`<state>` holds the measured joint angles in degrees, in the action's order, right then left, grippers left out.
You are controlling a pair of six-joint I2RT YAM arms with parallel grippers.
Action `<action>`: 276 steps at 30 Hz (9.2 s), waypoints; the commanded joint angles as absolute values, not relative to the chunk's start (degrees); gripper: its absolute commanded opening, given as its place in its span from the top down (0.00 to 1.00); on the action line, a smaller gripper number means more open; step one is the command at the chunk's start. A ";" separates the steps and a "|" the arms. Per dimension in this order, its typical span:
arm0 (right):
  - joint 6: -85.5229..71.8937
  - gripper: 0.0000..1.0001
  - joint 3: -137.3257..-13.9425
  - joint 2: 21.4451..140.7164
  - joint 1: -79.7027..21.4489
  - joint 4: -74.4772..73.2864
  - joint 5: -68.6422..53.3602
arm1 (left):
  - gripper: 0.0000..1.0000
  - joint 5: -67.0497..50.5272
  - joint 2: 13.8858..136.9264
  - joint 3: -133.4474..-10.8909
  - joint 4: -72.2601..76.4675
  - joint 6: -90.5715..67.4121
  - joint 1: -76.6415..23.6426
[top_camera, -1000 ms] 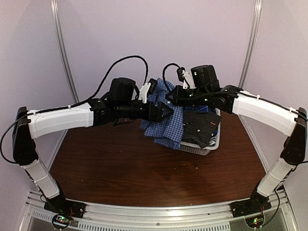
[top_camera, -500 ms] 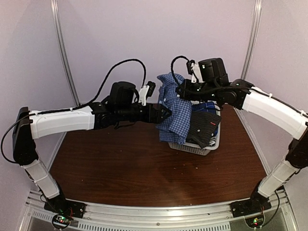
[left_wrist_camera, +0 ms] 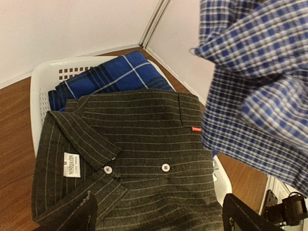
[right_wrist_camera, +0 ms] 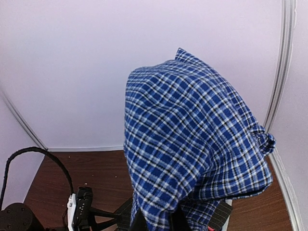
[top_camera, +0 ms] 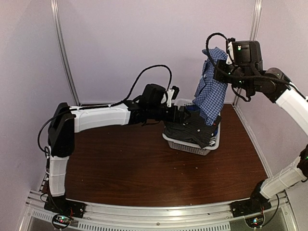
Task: Fold and stack the long sleeve shirts
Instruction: Move the bin to the corner of the board, then place the crumpled shirt at the center of the board, then pick up the crumpled shirt from the center of the board, then flatten out the crumpled shirt at the center of the board.
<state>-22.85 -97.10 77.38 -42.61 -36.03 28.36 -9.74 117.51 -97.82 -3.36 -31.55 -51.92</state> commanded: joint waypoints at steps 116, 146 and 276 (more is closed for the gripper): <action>-36.93 0.23 -30.98 78.04 -22.85 7.72 -11.87 | 0.05 -10.50 107.91 -73.11 -7.88 -39.49 -45.17; -19.65 1.00 -62.08 86.86 -29.41 -7.97 -7.51 | 0.06 -3.03 130.31 -101.93 -12.34 -48.96 -47.74; -26.09 0.31 -50.14 91.74 -25.08 -5.71 -8.55 | 0.35 -7.72 112.68 -76.95 -16.80 -34.28 -39.81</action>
